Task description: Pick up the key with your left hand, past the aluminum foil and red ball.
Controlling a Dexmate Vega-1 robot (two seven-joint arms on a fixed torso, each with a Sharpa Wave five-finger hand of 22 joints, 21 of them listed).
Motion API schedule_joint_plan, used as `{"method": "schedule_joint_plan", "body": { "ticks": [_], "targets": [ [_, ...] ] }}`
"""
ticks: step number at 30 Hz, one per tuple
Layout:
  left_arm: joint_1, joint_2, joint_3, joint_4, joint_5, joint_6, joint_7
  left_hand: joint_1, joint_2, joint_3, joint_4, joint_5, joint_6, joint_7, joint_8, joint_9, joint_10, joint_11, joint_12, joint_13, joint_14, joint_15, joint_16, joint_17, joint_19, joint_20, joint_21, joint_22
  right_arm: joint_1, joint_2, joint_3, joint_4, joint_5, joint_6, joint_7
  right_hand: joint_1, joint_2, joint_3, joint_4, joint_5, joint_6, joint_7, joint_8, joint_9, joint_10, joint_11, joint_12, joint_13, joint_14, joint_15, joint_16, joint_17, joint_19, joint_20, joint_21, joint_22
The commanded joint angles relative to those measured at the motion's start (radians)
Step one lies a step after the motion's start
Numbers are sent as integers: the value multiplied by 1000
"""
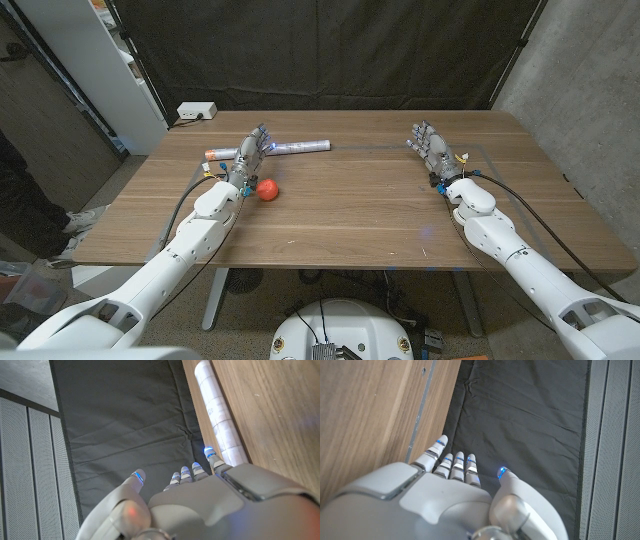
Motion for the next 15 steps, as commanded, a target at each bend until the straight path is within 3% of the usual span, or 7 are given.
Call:
{"method": "schedule_joint_plan", "body": {
  "ticks": [1,5,10,15],
  "targets": [
    [7,-11,-21,-8,30,16,-12,13,55,10,0,6,-16,1,4,2,-12,0,5,3,-13,2,6,2,-10,3,5,5,-27,129,164,5,-146,-63,92,10,26,9,0,5,8,0,5,4,10,-1,4,4,4,-23,5,2,8,-41,4,3],
    [13,-13,-30,-13,40,19,-9,15,56,12,-1,6,-14,0,5,2,-11,-1,6,3,-14,3,6,2,-11,3,3,5,-30,170,210,7,-191,-80,122,9,25,9,-1,5,7,1,5,4,10,-2,4,4,4,-22,4,2,9,-41,4,3],
    [20,-12,-37,-20,51,24,-5,19,61,21,-4,8,5,-4,12,3,-3,16,10,4,-13,17,7,2,-12,27,0,5,-29,211,254,13,-238,-92,155,9,25,10,-2,5,7,1,5,4,10,-2,3,4,4,-23,4,1,9,-41,4,3],
    [35,-1,-43,-43,68,32,5,20,44,20,-10,5,16,-10,14,3,3,28,13,5,-12,36,8,3,-10,51,-2,6,-29,241,287,14,-274,-102,177,8,24,11,-3,5,8,2,5,4,10,-2,3,4,4,-22,4,1,9,-40,4,3]
  ]
}}
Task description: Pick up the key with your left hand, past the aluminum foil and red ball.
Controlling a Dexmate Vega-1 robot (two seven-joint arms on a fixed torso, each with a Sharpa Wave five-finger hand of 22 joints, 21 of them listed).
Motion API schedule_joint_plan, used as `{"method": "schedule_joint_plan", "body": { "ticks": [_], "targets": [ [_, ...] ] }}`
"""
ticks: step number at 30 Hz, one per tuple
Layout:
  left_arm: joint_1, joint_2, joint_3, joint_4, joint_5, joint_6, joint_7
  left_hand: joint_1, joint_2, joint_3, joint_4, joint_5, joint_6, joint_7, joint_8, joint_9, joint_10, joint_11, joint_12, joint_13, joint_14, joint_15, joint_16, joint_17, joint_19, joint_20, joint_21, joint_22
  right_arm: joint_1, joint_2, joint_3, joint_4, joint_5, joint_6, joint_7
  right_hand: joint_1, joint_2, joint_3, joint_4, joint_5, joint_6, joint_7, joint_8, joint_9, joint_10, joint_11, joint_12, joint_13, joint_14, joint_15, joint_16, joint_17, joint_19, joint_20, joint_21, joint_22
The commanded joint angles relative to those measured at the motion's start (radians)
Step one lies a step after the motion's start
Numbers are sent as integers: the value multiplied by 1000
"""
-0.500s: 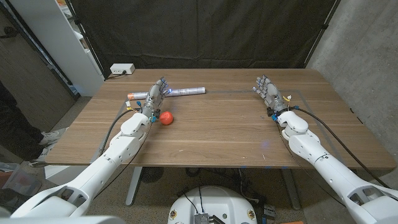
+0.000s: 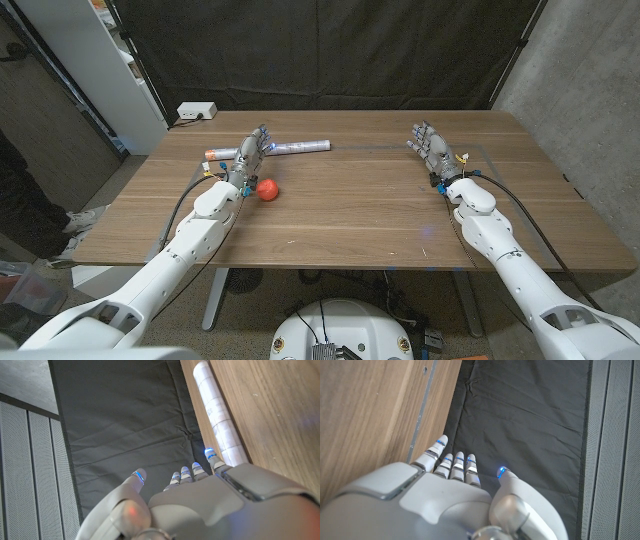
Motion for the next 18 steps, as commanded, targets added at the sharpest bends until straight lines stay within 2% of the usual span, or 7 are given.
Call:
{"method": "schedule_joint_plan", "body": {
  "ticks": [1,3,6,9,13,18],
  "targets": [
    [27,12,-20,-39,37,19,16,11,40,6,-7,0,11,-6,7,3,0,15,5,5,-5,15,8,3,-2,16,-3,5,-7,107,122,7,-115,-38,76,5,21,8,1,6,8,2,5,4,7,-5,3,4,4,-23,4,1,9,-41,4,3],
    [35,18,-24,-50,42,22,19,12,27,2,-13,-3,14,-10,7,4,1,18,6,6,-5,14,8,2,-2,20,-4,5,-7,116,133,7,-127,-40,82,4,21,8,1,6,8,2,5,4,7,-4,3,4,4,-23,4,1,9,-40,4,3],
    [46,30,-28,-70,58,25,30,23,3,-2,-36,-12,24,-15,9,5,6,30,9,7,1,22,10,3,0,65,-9,6,-6,129,146,9,-140,-42,93,4,20,8,0,6,8,2,5,4,7,-5,3,4,5,-22,4,1,9,-40,4,3],
    [56,38,-34,-87,71,26,42,32,-8,-2,-52,-18,38,-20,12,6,13,32,12,9,10,41,14,4,0,92,-12,7,-6,139,157,11,-153,-44,101,3,20,9,0,6,8,2,5,4,9,0,3,4,6,-21,4,1,9,-39,4,3],
    [68,47,-42,-106,85,26,54,43,-12,0,-66,-25,56,-22,17,7,23,37,16,11,26,57,19,6,-1,106,-15,9,-4,150,169,14,-166,-46,111,3,19,10,-1,6,9,2,5,4,10,0,4,4,7,-21,4,0,10,-39,4,3],
    [82,64,-50,-131,98,32,58,51,-15,2,-78,-32,62,-18,17,8,34,38,21,13,41,63,25,9,-5,109,-18,11,-4,160,182,15,-178,-47,120,3,18,10,-2,6,11,4,6,4,11,1,4,4,8,-20,4,0,10,-38,4,3]
  ]
}}
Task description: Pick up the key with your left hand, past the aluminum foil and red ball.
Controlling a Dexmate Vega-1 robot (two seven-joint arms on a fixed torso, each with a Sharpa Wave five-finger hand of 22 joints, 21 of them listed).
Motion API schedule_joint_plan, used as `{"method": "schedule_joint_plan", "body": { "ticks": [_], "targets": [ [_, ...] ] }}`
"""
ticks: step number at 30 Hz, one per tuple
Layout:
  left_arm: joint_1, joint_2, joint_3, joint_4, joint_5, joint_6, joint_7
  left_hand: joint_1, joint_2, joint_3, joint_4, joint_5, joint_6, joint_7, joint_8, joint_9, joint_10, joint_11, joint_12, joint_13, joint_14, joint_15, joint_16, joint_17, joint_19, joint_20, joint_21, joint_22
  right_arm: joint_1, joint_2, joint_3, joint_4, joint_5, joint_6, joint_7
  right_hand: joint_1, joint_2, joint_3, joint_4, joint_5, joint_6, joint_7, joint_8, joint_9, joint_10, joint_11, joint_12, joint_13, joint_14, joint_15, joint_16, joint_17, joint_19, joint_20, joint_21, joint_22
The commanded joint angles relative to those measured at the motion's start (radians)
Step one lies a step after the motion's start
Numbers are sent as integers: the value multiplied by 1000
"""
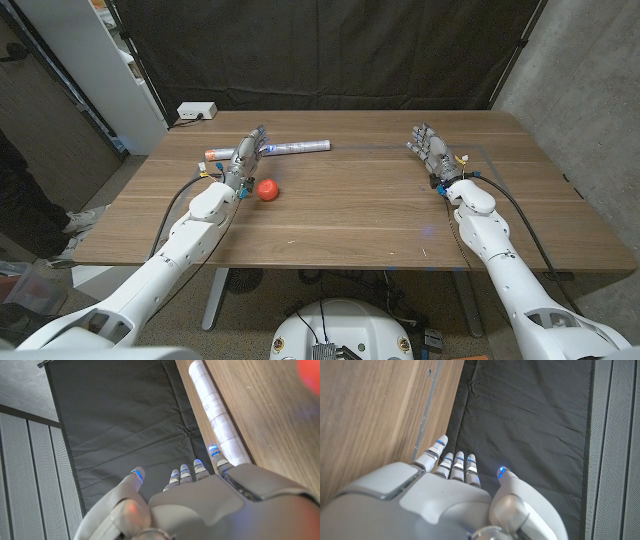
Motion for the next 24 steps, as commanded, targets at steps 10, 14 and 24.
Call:
{"method": "schedule_joint_plan", "body": {
  "ticks": [10,14,24],
  "targets": [
    [61,61,-33,-108,66,18,30,32,-7,7,-34,-13,12,9,7,4,13,6,9,6,8,7,9,7,-6,9,-9,4,-2,57,64,0,-60,-8,44,2,17,12,-3,7,13,3,7,5,15,1,5,4,5,-17,4,3,10,-38,4,3],
    [74,76,-40,-132,78,24,34,44,-10,10,-49,-19,20,13,9,4,16,4,10,7,11,1,10,8,-6,6,-11,4,-3,61,69,-4,-64,-7,46,2,17,13,-4,7,14,4,7,5,16,1,5,4,5,-17,4,2,10,-38,4,3],
    [116,114,-67,-200,103,39,49,74,-21,17,-86,-35,29,11,11,5,25,0,14,10,20,-1,13,12,-11,5,-17,5,-12,66,75,-17,-69,-9,47,1,16,15,-5,7,16,4,7,5,18,2,5,5,6,-17,4,2,11,-38,4,3]
  ]
}}
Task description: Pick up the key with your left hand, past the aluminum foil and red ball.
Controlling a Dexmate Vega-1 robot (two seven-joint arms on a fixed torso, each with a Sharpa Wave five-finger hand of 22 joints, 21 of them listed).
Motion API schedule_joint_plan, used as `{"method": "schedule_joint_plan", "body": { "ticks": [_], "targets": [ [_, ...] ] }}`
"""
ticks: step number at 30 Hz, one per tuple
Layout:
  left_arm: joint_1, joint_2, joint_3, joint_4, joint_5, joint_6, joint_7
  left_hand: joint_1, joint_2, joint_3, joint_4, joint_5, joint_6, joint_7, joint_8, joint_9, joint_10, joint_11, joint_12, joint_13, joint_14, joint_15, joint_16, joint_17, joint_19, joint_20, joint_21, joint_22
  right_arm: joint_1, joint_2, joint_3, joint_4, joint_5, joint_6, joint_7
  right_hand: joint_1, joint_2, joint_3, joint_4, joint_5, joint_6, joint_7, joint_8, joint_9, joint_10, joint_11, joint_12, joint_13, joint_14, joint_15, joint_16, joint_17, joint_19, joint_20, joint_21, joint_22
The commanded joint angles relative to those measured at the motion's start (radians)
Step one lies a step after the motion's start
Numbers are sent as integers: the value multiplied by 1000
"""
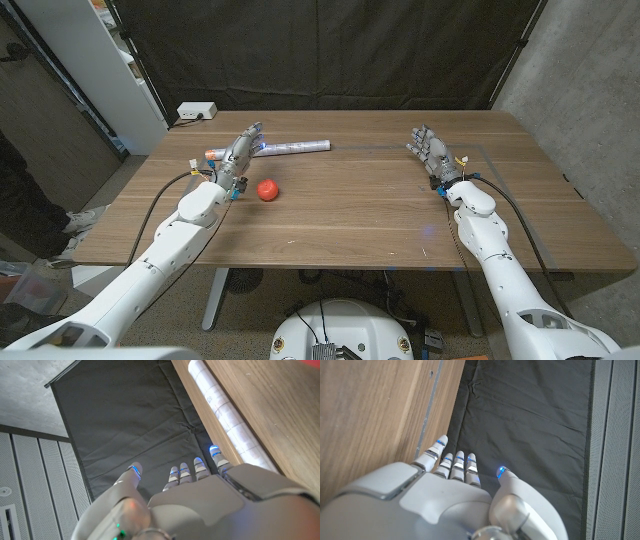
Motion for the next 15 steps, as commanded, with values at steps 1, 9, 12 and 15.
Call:
{"method": "schedule_joint_plan", "body": {
  "ticks": [1,9,12,15],
  "targets": [
    [48,45,-31,-80,34,17,17,19,-5,1,-18,-10,8,0,3,6,6,-2,6,6,10,2,7,3,-5,-1,-2,5,-10,11,13,-17,-11,-3,6,1,16,11,-1,7,10,-2,7,5,8,2,5,5,7,-17,4,2,11,-38,4,3],
    [90,80,-58,-138,50,32,24,37,-16,2,-42,-19,11,6,4,6,7,-1,7,8,2,-1,4,6,-8,-3,-6,5,-21,14,16,-33,-11,-3,7,0,16,12,-2,7,11,-3,7,5,8,2,5,5,7,-16,4,2,11,-38,4,3],
    [104,92,-69,-155,58,39,30,45,-24,2,-54,-22,11,6,3,7,6,0,7,9,1,-2,5,7,-10,-3,-8,5,-24,13,16,-38,-11,-5,7,-1,16,13,-2,7,12,-3,8,5,8,3,5,5,7,-17,4,2,12,-38,4,3],
    [121,99,-81,-169,61,41,34,52,-28,2,-63,-24,13,9,4,7,11,0,9,10,1,-4,5,9,-13,-3,-10,6,-27,15,16,-43,-11,-8,6,-1,15,13,-2,7,12,-3,8,5,8,2,5,5,7,-16,4,2,12,-38,4,3]
  ]
}}
